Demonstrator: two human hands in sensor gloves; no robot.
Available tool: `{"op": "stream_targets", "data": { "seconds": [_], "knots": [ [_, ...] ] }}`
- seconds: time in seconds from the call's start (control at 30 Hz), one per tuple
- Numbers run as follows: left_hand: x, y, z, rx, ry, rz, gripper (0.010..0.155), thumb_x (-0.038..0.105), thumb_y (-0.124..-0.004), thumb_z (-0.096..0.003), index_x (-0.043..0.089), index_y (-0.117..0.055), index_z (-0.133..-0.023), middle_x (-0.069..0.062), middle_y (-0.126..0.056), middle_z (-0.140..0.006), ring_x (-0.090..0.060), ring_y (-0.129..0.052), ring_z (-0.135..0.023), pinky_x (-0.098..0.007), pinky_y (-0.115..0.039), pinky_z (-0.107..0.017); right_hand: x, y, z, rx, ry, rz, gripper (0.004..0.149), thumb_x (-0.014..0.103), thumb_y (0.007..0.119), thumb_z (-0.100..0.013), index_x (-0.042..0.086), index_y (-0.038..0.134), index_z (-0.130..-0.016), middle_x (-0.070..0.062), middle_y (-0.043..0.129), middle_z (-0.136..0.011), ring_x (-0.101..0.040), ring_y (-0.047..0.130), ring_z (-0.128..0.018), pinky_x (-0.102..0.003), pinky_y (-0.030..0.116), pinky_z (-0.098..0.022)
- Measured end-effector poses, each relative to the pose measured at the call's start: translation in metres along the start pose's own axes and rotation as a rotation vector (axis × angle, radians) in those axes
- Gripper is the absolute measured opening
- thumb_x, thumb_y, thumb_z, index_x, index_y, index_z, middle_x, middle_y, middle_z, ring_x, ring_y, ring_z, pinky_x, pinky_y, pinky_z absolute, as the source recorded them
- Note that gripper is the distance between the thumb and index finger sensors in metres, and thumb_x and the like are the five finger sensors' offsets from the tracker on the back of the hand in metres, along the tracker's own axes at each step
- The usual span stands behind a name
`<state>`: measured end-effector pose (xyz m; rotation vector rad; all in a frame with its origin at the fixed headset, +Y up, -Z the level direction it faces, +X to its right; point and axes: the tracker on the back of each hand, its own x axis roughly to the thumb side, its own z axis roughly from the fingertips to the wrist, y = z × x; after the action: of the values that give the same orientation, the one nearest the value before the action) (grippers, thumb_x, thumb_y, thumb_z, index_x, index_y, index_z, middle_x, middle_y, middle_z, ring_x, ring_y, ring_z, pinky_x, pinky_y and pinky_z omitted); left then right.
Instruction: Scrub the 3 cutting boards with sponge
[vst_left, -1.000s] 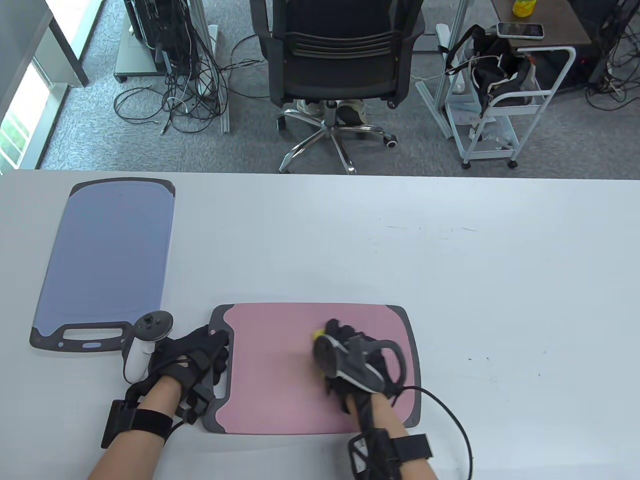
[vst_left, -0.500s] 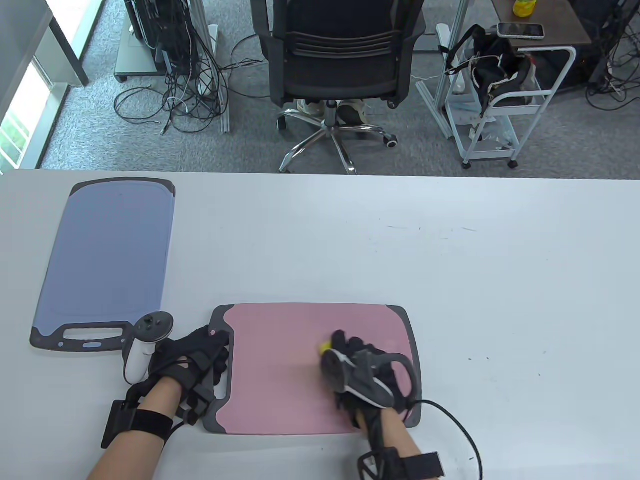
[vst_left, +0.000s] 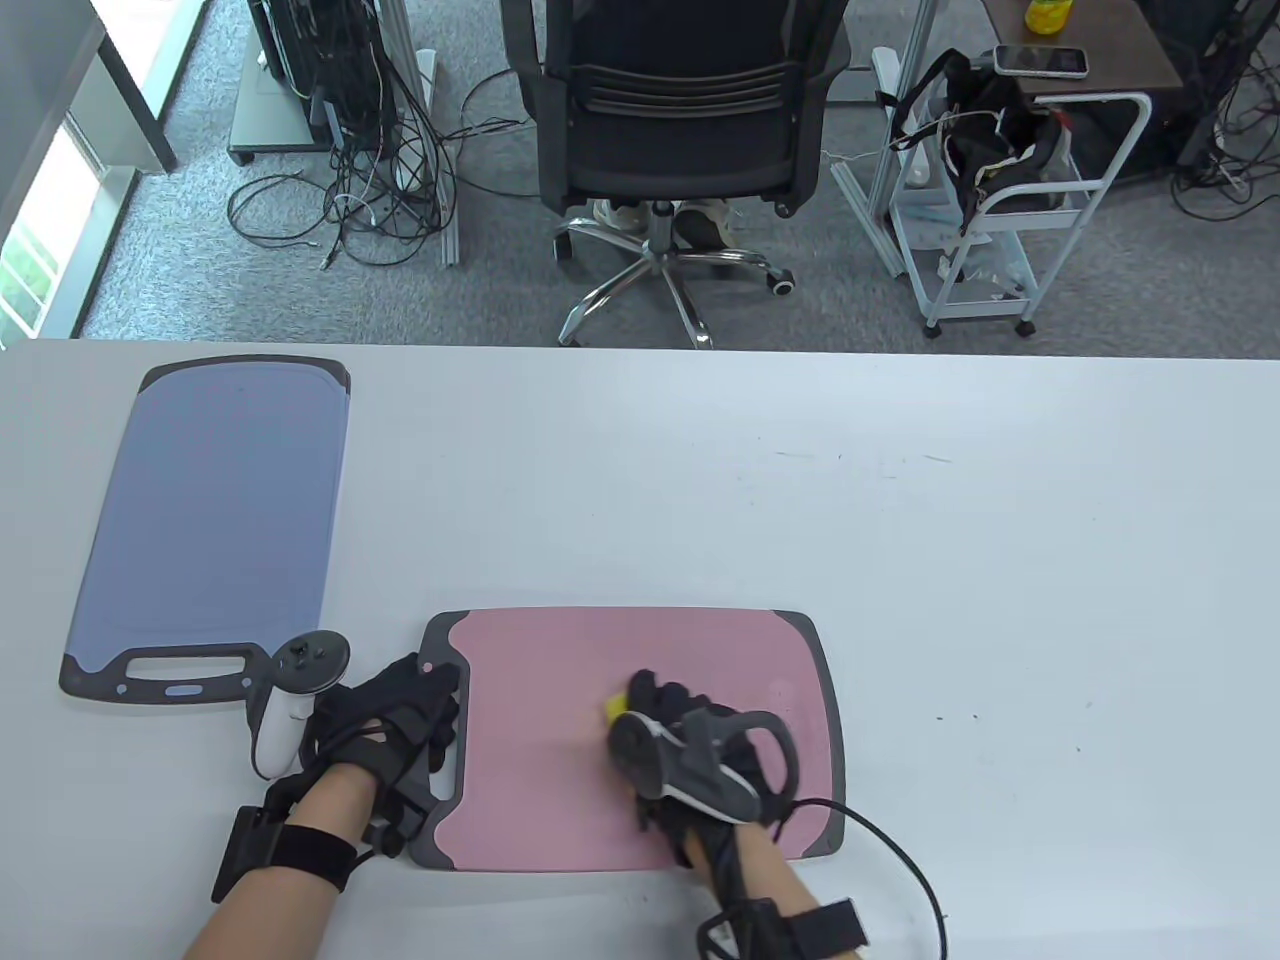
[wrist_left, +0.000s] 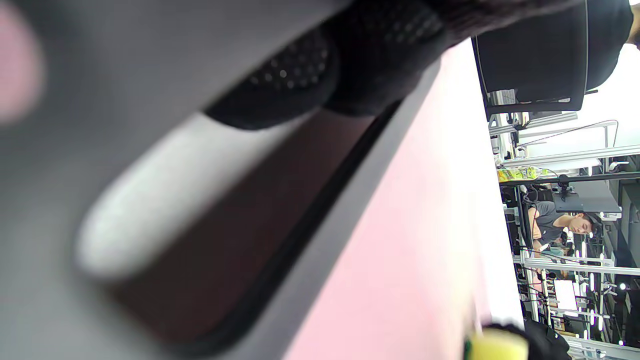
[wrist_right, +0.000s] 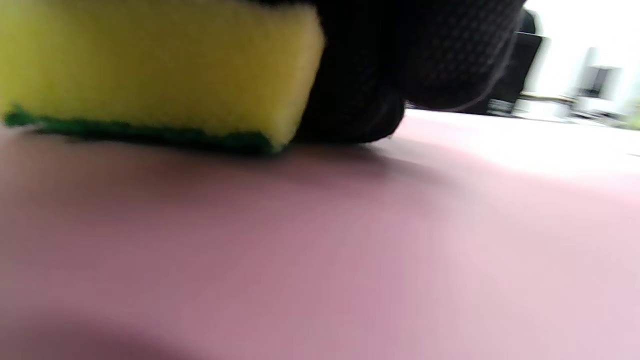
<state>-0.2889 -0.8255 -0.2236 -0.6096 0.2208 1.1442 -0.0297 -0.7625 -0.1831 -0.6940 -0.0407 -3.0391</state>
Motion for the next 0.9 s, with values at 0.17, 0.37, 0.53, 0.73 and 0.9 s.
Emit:
{"op": "stream_targets", "data": {
  "seconds": [0.17, 0.37, 0.53, 0.73, 0.9],
  "knots": [
    [-0.001, 0.0, 0.001, -0.002, 0.001, 0.023, 0.051, 0.053, -0.071, -0.0643, 0.014, -0.067, -0.097, 0.01, -0.092, -0.066, 0.005, -0.103, -0.037, -0.023, -0.1, -0.032, 0.078, -0.006, -0.02, -0.008, -0.218, -0.035, 0.068, 0.058, 0.072, -0.049, 0.016, 0.067, -0.103, -0.01, 0.082, -0.08, -0.019, 0.091, -0.054, -0.039, 0.081, -0.044],
    [-0.002, 0.0, 0.003, 0.012, -0.004, 0.046, 0.051, 0.053, -0.071, -0.0647, 0.014, -0.066, -0.097, 0.01, -0.091, -0.065, 0.005, -0.103, -0.037, -0.023, -0.1, -0.032, -0.009, 0.0, 0.005, 0.01, 0.017, 0.051, 0.067, 0.057, 0.072, -0.049, 0.019, 0.067, -0.104, -0.008, 0.083, -0.081, -0.019, 0.093, -0.055, -0.04, 0.082, -0.043],
    [-0.003, 0.001, 0.002, 0.005, 0.01, 0.053, 0.051, 0.053, -0.071, -0.0644, 0.014, -0.066, -0.097, 0.01, -0.091, -0.066, 0.004, -0.103, -0.037, -0.024, -0.099, -0.032, -0.143, 0.016, 0.074, 0.077, 0.451, 0.001, 0.066, 0.054, 0.074, -0.049, 0.015, 0.069, -0.103, -0.011, 0.085, -0.08, -0.022, 0.093, -0.054, -0.041, 0.081, -0.042],
    [-0.001, 0.001, -0.002, 0.001, 0.02, 0.039, 0.051, 0.053, -0.071, -0.0628, 0.014, -0.068, -0.096, 0.01, -0.093, -0.065, 0.004, -0.104, -0.036, -0.024, -0.1, -0.03, -0.16, 0.017, 0.084, 0.071, 0.501, 0.012, 0.067, 0.053, 0.075, -0.049, 0.01, 0.07, -0.101, -0.014, 0.085, -0.078, -0.022, 0.093, -0.052, -0.042, 0.081, -0.041],
    [0.0, 0.001, -0.002, -0.01, 0.022, 0.049, 0.051, 0.053, -0.072, -0.0625, 0.014, -0.068, -0.096, 0.009, -0.093, -0.065, 0.004, -0.104, -0.036, -0.025, -0.1, -0.031, -0.042, 0.006, 0.024, 0.024, 0.104, -0.037, 0.068, 0.054, 0.074, -0.049, 0.012, 0.069, -0.102, -0.013, 0.084, -0.077, -0.02, 0.092, -0.052, -0.04, 0.081, -0.042]
  ]
}}
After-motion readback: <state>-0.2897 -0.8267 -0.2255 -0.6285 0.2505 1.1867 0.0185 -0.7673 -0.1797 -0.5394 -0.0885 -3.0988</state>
